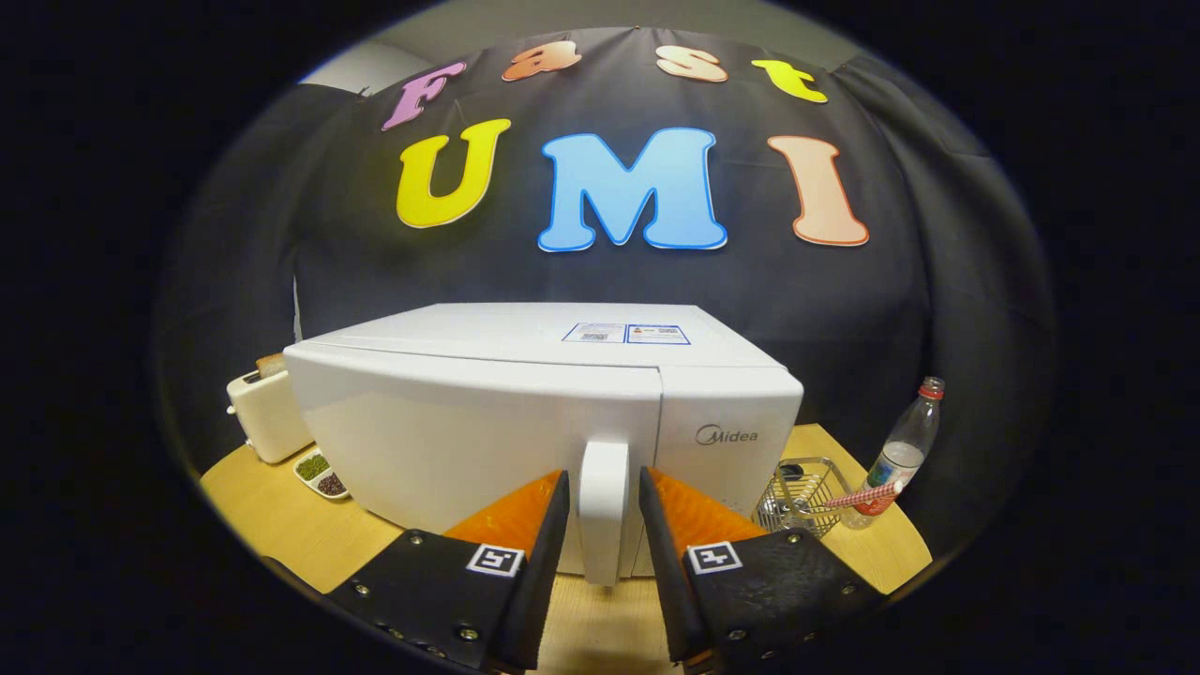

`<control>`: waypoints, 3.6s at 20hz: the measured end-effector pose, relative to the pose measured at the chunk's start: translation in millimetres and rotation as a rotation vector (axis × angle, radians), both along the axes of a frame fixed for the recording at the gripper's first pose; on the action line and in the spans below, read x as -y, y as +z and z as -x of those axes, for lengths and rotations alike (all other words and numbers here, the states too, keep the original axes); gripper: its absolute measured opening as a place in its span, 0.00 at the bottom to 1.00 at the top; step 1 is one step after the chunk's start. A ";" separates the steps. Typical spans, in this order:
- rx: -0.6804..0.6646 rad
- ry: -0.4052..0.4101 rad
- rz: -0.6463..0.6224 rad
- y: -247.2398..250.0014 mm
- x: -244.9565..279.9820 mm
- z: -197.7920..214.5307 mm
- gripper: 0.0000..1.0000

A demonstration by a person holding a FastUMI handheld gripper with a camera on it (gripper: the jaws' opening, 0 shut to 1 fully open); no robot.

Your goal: Open the microwave, put the food inside, and close the microwave door.

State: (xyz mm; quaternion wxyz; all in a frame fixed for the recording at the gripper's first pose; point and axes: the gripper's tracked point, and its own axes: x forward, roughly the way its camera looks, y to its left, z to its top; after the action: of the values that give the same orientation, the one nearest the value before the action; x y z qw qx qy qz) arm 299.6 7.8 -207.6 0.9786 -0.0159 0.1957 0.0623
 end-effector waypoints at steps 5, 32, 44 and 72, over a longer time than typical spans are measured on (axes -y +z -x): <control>-0.017 -0.041 -0.012 0.1 4.8 -1.9 0.28; -0.121 -0.081 -0.051 13.6 -45.2 131.8 0.17; -0.117 -0.050 -0.085 19.5 -97.2 191.2 0.17; -0.131 0.190 -0.163 26.9 -298.6 298.0 0.21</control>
State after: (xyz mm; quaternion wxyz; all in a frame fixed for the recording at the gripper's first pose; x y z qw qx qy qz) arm 1.6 306.3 -180.7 0.9513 0.0493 0.2513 0.1713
